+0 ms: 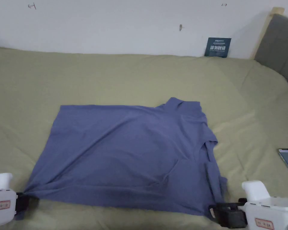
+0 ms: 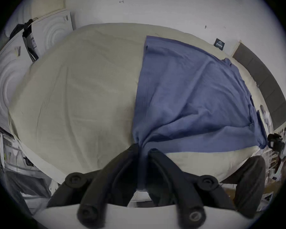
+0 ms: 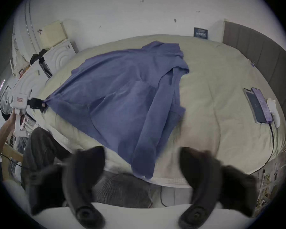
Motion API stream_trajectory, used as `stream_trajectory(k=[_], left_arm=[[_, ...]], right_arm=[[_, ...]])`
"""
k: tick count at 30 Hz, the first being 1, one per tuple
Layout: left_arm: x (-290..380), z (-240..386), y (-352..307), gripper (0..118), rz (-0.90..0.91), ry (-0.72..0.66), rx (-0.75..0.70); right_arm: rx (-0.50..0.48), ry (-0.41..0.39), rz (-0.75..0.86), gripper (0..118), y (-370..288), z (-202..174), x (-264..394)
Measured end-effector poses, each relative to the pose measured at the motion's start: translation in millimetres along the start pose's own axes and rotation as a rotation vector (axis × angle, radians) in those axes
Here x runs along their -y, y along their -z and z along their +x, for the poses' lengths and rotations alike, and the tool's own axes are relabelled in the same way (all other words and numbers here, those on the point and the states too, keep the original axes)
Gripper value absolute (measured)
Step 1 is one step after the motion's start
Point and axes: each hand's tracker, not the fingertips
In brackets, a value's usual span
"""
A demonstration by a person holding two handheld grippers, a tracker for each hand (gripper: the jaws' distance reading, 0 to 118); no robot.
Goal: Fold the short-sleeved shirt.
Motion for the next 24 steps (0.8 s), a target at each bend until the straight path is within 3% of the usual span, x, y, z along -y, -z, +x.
stream_trajectory(k=[4, 5, 6, 7, 9, 11, 18, 24], left_arm=[[0.7, 7.7, -3.9, 8, 0.001, 0.028, -0.022], [0.1, 7.1, -5.0, 8, 0.003, 0.025, -0.020], [-0.4, 6.4, -6.4, 8, 0.007, 0.019, -0.020], [-1.2, 5.4, -8.2, 8, 0.009, 0.013, -0.018], [-3.8, -1.1, -6.5, 8, 0.008, 0.011, -0.008], [-6.0, -1.4, -8.6, 8, 0.009, 0.028, -0.005], [-28.8, -2.2, -20.2, 8, 0.032, 0.068, 0.005], [-88.6, 5.3, -20.3, 8, 0.081, 0.102, 0.017]], right_arm=[[0.037, 0.016, -0.064, 100, 16.3, -1.4, 6.0], [0.010, 0.030, -0.058, 79, 17.9, 2.2, 8.1], [-0.007, 0.041, -0.049, 47, 17.6, 6.3, 9.6], [0.016, 0.038, -0.053, 3, 16.7, 5.6, 9.5], [0.057, -0.018, -0.004, 3, 13.4, 3.4, 9.4], [0.016, 0.022, -0.024, 3, 4.9, 6.7, -0.3], [0.038, 0.005, 0.097, 3, -29.4, 9.8, -45.1], [0.075, -0.039, 0.152, 3, -25.6, 12.3, -117.0]])
